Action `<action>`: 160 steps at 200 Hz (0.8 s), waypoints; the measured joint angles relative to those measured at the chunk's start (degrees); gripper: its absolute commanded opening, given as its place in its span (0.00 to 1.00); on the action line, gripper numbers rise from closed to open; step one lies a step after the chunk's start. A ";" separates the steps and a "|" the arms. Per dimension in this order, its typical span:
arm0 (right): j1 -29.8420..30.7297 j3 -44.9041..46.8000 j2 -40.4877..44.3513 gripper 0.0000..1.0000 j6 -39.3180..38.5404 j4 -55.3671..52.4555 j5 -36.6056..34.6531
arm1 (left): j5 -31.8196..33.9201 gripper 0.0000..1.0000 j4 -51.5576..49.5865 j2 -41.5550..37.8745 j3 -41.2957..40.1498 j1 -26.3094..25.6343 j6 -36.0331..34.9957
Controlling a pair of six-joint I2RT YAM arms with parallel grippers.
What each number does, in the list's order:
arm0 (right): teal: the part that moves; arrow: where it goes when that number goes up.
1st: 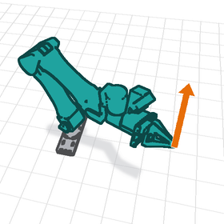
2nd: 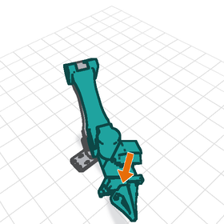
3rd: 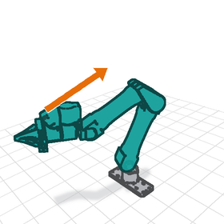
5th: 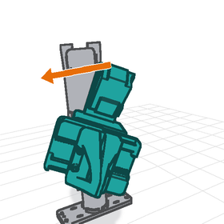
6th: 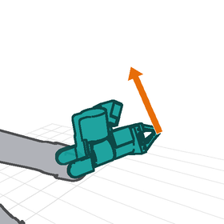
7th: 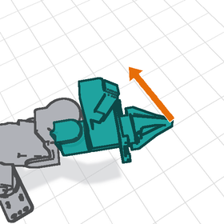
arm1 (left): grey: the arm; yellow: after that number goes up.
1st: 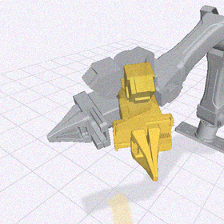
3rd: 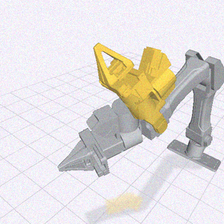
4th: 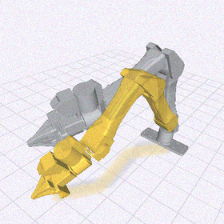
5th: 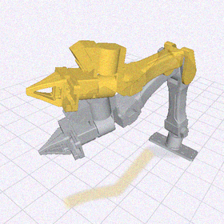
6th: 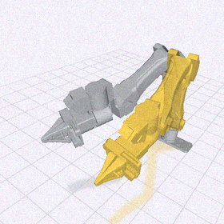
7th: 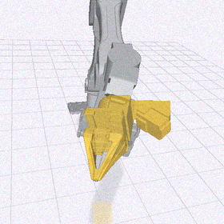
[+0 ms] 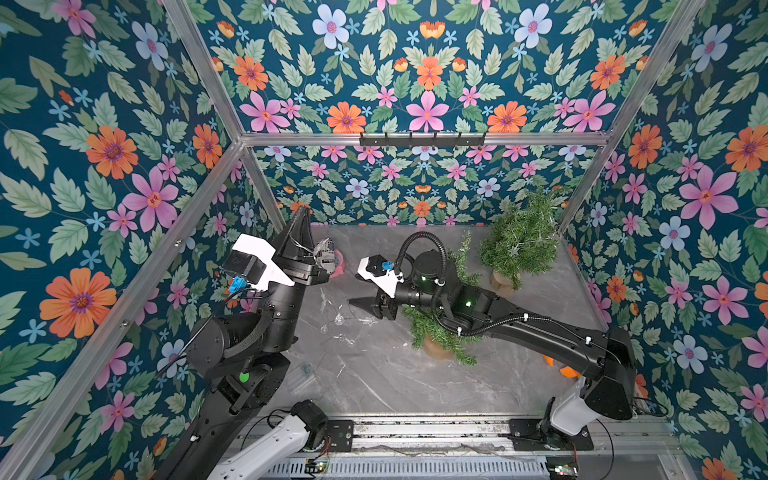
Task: Wrap string light around the christmas tree
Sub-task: Pick up the light string from the center of the board.
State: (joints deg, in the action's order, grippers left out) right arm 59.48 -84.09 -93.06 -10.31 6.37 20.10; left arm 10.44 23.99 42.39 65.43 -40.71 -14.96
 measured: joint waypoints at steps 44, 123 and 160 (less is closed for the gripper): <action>2.34 0.48 -1.01 0.61 2.78 1.64 2.89 | 0.02 0.00 -0.46 0.09 -0.37 0.00 0.17; 3.98 -4.17 -7.17 0.38 6.08 2.43 0.13 | 0.00 0.00 -0.63 0.00 -0.46 0.00 1.49; 4.57 -4.11 -6.71 0.01 5.75 2.05 -2.99 | 0.33 0.00 -0.83 -0.35 -0.83 0.02 1.25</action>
State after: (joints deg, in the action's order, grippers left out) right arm 64.05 -88.20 -99.77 -4.56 8.43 17.10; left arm 10.76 23.16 42.04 64.60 -40.69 -13.72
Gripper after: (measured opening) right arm 0.086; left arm 0.049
